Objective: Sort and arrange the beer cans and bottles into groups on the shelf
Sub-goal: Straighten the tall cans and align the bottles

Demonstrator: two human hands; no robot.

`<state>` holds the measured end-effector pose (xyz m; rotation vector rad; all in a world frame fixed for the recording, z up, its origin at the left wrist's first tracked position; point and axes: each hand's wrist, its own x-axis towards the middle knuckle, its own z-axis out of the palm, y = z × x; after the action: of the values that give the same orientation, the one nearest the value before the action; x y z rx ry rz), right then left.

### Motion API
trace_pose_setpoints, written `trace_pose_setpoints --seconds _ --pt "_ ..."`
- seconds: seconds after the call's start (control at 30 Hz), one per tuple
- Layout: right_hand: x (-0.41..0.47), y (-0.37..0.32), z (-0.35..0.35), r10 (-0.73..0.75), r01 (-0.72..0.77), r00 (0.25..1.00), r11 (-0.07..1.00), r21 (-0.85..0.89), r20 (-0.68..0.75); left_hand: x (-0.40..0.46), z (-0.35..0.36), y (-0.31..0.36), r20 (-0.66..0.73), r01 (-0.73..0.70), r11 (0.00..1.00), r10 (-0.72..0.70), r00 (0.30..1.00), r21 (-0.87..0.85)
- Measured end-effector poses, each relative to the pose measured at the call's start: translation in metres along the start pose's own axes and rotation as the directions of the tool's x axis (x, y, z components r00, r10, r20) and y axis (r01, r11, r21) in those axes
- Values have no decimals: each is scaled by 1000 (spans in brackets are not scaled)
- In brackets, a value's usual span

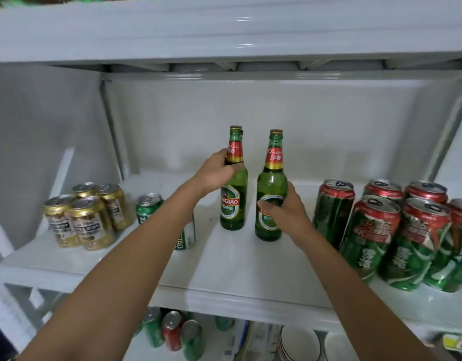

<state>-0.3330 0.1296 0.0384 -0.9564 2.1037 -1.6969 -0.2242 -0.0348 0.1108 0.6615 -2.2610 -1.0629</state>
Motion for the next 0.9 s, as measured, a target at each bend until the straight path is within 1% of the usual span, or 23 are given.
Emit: trace_pose_setpoints --seconds 0.07,0.17,0.27,0.53,0.77,0.9 --pt "2 2 0 -11 11 1000 1000 -25 -15 1 -2 -2 2 -31 999 31 1000 17" --pt "2 4 3 -15 12 998 998 -54 -60 1 -9 -5 -7 -95 990 97 995 102" --pt "2 2 7 -31 26 996 998 -63 -81 0 -19 -6 0 -109 987 110 994 117" --pt "7 -7 35 -78 77 997 995 -58 -12 -6 -39 -11 4 -130 976 132 991 172" --pt "17 -11 61 -115 116 993 992 -55 28 -4 -57 -30 -71 -119 965 139 988 234" --pt "24 -10 70 -125 127 991 991 -46 37 -2 -62 -39 -99 -105 969 130 987 223"
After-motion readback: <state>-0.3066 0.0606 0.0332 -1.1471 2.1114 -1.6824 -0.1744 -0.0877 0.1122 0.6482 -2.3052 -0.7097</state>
